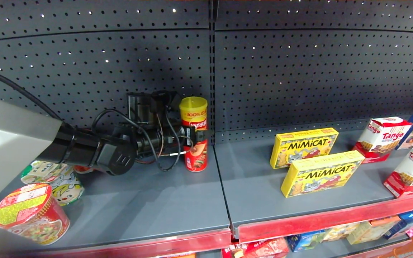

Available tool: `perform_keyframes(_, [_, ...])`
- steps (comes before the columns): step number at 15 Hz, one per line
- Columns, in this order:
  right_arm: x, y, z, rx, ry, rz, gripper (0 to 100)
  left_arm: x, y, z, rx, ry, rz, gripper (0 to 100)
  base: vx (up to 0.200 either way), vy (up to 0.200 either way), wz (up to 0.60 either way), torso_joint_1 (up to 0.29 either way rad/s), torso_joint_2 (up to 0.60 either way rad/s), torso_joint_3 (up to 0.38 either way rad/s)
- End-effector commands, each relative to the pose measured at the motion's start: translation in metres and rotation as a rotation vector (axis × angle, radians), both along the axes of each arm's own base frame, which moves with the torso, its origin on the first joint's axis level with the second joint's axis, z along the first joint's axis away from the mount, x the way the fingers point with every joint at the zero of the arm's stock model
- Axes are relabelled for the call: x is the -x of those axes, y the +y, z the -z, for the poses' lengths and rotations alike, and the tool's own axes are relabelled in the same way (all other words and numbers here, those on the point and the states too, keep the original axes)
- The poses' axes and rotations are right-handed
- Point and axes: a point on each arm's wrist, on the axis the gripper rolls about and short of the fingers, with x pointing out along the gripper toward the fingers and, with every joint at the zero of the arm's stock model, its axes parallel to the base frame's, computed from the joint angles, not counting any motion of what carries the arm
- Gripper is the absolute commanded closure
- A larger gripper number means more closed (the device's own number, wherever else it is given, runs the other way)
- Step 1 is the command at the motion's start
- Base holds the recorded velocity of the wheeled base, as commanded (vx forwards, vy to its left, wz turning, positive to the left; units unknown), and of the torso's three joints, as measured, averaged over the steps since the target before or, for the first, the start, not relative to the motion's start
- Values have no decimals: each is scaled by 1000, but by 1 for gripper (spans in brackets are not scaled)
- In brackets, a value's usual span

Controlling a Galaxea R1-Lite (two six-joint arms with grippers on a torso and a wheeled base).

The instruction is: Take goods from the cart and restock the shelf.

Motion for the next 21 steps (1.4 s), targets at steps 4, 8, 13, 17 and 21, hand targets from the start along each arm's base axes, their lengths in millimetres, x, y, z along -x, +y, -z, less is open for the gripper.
perform_keyframes(4, [4,-3,1,12,4,9,100,1,-1,-1,7,-5,1,0,0,0,0,0,0,0])
perform_keyframes(8, [4,-3,1,12,4,9,100,1,-1,0,8,-1,0,100,0,0,0,0,0,0])
perform_keyframes(13, [4,-3,1,12,4,7,100,2,-2,0,12,4,2,100,0,0,0,0,0,0])
perform_keyframes(17, [4,-3,2,13,6,7,100,3,-2,2,11,13,1,100,0,0,0,0,0,0])
perform_keyframes(21, [5,-3,0,8,-2,7,100,13,1,-1,6,17,-3,100,0,0,0,0,0,0])
